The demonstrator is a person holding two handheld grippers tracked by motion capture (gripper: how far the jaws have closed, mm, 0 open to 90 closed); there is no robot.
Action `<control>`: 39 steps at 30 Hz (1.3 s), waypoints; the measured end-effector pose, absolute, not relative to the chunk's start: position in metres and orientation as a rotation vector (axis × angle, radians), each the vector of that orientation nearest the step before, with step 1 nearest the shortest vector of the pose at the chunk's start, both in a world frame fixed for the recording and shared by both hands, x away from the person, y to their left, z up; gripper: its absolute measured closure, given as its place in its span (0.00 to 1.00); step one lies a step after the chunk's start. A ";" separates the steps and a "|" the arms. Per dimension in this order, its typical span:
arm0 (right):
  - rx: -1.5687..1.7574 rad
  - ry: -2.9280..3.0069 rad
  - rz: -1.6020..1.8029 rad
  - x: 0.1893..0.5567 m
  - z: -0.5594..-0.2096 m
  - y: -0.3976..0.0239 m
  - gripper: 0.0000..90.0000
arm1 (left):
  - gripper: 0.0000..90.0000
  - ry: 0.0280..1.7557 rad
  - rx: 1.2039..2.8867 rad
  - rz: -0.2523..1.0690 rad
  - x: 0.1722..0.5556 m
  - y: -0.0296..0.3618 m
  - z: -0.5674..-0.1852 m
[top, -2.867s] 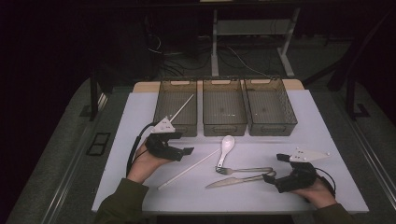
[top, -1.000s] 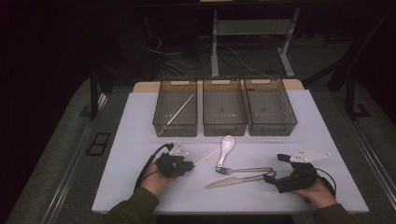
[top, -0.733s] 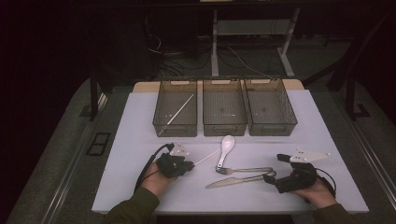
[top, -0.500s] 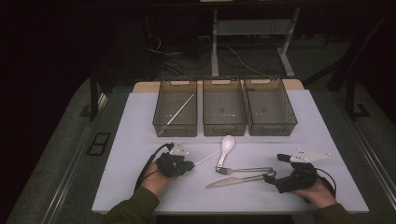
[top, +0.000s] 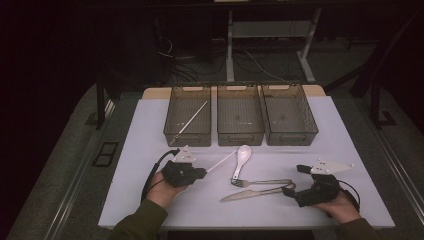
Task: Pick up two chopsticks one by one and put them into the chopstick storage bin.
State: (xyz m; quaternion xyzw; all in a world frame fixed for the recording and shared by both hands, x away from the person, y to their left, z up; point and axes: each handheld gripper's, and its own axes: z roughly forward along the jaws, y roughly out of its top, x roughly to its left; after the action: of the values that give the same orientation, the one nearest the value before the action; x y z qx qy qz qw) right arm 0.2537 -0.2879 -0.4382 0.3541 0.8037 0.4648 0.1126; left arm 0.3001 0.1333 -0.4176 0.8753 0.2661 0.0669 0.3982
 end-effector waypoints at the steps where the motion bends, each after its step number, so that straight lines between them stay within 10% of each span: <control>1: 1.040 2.359 1.364 0.254 -0.438 -0.288 0.01 | 0.94 0.677 2.201 0.170 0.300 0.135 -0.415; 39: 1.055 2.359 1.358 0.255 -0.439 -0.288 0.01 | 0.94 0.631 1.939 0.311 0.322 0.171 -0.335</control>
State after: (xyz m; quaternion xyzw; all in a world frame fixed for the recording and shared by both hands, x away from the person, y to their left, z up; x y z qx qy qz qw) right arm 0.2546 -0.2878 -0.4389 0.3592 0.8031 0.4623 0.1111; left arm 0.3217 0.1710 -0.3350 0.8066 0.2625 0.1294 0.5136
